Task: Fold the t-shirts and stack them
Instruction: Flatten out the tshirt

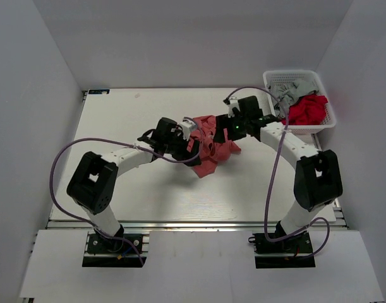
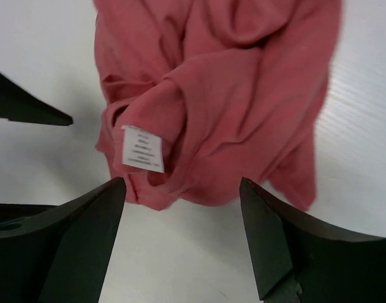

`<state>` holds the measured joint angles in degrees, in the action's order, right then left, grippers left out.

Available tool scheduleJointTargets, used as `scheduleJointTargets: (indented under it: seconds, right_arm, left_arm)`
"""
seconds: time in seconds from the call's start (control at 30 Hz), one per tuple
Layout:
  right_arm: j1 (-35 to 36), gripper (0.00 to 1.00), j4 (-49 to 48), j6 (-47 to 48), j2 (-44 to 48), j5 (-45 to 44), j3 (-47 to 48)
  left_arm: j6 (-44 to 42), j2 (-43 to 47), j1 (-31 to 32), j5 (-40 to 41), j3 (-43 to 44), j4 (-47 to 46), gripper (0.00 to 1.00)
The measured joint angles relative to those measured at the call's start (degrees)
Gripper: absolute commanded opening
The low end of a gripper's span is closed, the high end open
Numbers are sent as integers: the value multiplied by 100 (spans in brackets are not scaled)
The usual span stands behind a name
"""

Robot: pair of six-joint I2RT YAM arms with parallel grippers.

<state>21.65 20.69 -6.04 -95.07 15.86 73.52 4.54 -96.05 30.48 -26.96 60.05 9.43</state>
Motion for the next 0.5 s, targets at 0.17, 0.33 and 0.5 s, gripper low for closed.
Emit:
scheduleJointTargets:
  seconds: [0.17, 0.33, 0.5]
  right_arm:
    - [417, 73, 192, 24, -380, -122, 28]
    - [461, 71, 330, -2, -557, -369, 31]
    - [463, 68, 319, -153, -566, -433, -9]
  left_arm:
    - [-7, -511, 170, 238, 79, -20, 91]
    - [11, -1161, 197, 422, 501, 7, 70]
    - [42, -1327, 201, 498, 623, -42, 28]
